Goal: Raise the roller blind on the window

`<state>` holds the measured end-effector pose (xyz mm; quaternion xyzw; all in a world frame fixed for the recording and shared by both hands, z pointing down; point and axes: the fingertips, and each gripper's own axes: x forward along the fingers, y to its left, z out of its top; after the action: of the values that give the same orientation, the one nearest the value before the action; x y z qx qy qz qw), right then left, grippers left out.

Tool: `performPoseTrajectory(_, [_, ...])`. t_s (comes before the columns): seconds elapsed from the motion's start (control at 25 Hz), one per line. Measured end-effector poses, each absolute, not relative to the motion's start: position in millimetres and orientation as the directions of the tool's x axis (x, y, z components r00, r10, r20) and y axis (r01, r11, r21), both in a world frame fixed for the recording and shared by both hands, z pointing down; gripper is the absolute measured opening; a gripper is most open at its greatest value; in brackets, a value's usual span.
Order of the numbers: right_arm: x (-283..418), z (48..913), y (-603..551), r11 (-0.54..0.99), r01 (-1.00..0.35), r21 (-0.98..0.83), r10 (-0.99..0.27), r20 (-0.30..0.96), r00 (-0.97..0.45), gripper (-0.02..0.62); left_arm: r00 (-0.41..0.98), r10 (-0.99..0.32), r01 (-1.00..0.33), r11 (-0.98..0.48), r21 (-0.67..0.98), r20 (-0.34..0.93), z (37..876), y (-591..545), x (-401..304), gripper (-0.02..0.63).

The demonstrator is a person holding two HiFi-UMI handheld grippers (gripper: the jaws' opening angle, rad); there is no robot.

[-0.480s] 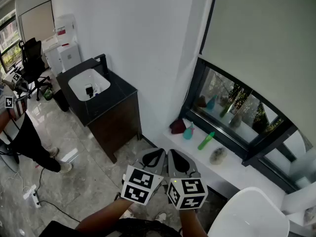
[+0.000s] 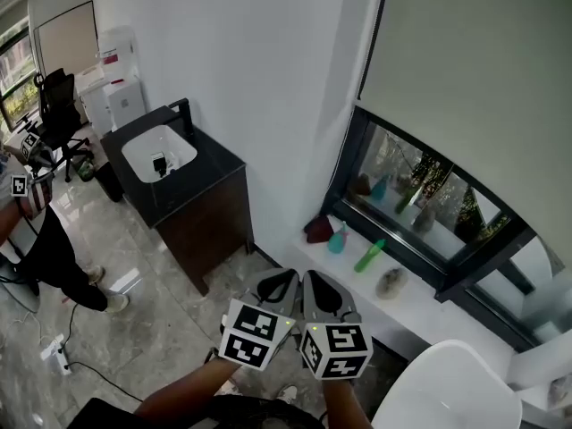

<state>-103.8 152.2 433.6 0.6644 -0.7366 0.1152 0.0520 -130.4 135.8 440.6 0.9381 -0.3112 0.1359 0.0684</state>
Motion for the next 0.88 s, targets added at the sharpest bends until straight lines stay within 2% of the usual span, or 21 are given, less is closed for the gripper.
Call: performPoseTrajectory(0.88, [-13.1, 431.1, 138.5, 0.127, -0.986, -0.105, -0.961, 0.233, -0.149, -0.005, 0.733, -0.603, -0.640, -0.768, 0.018, 0.316, 436.4, 121.0, -46.5, 0.000])
